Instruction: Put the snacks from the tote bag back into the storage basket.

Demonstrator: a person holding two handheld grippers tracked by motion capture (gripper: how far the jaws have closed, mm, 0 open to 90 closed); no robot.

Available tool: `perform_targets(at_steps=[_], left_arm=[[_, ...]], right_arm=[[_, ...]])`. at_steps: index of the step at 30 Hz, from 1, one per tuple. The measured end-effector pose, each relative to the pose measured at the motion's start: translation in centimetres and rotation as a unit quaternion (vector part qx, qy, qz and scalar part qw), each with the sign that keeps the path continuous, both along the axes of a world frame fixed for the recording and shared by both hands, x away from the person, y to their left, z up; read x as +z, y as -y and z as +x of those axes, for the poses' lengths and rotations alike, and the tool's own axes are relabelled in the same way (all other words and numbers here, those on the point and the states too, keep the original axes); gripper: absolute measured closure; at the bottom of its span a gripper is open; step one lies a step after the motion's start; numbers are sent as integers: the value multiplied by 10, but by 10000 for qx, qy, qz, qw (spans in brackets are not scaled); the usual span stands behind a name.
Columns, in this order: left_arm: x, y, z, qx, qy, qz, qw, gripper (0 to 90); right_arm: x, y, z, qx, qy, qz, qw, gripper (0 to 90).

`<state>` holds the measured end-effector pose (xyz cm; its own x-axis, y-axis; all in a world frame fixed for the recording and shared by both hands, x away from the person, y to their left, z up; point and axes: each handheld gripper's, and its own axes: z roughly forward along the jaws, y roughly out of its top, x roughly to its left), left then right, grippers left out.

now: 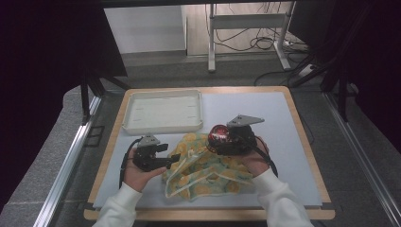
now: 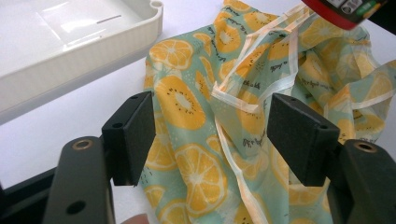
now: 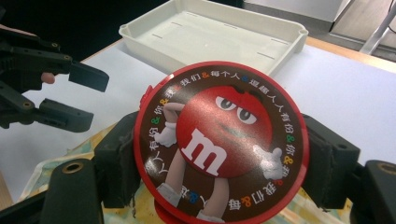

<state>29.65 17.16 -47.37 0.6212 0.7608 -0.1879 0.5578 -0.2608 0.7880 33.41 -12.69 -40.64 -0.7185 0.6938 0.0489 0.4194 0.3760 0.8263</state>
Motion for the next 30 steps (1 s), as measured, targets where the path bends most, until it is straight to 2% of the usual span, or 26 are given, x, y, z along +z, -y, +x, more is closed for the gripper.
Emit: perform_targets(at_steps=[21, 30], left_arm=[[-1, 0, 0, 28, -14, 82, 10000, 319], [-4, 2, 0, -12, -50, 127, 9999, 319]], right_arm=[[19, -10, 28, 74, 23, 95, 9999, 256], [25, -20, 40, 124, 14, 40, 9999, 256]])
